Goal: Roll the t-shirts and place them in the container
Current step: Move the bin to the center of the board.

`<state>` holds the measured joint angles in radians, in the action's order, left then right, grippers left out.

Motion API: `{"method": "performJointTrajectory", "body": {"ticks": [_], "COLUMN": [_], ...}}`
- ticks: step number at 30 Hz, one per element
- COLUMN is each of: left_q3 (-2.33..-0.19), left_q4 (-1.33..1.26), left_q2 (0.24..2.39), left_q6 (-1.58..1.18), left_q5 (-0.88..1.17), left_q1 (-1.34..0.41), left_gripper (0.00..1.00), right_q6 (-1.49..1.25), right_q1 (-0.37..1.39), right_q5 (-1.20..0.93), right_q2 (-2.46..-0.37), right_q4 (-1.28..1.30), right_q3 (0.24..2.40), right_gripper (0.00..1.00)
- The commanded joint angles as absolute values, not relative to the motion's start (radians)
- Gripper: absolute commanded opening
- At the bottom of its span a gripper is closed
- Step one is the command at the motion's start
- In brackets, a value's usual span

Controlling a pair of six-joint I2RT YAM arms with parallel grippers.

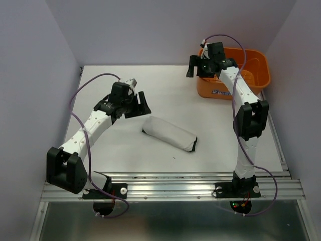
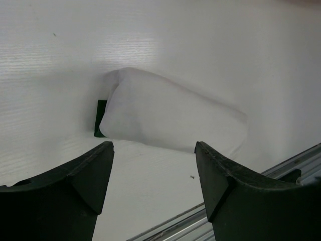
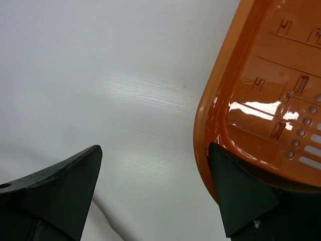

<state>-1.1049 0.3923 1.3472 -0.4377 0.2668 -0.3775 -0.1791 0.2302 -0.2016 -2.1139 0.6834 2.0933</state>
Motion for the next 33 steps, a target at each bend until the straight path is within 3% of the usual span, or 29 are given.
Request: {"method": "performJointTrajectory", "body": {"ticks": [1, 13, 24, 33], "left_q3": [-1.08, -1.066, -1.052, -1.054], "left_q4": [0.374, 0.403, 0.384, 0.377], "left_q2": [1.302, 1.273, 1.273, 1.304], "left_q6": [-0.428, -0.417, -0.426, -0.426], "left_q5": [0.267, 0.241, 0.275, 0.299], "left_q1": [-0.37, -0.347, -0.345, -0.342], "left_gripper": [0.77, 0.77, 0.76, 0.76], "right_q6": [-0.184, -0.262, -0.278, -0.23], "right_q1": [0.329, 0.48, 0.45, 0.371], "right_q5": [-0.33, -0.327, 0.166, 0.008], "right_q2": [-2.106, -2.128, -1.97, -2.127], "right_q4": [0.715, 0.719, 0.69, 0.9], "right_q3": [2.201, 2.24, 2.143, 2.295], "right_gripper": [0.91, 0.94, 1.0, 1.0]}}
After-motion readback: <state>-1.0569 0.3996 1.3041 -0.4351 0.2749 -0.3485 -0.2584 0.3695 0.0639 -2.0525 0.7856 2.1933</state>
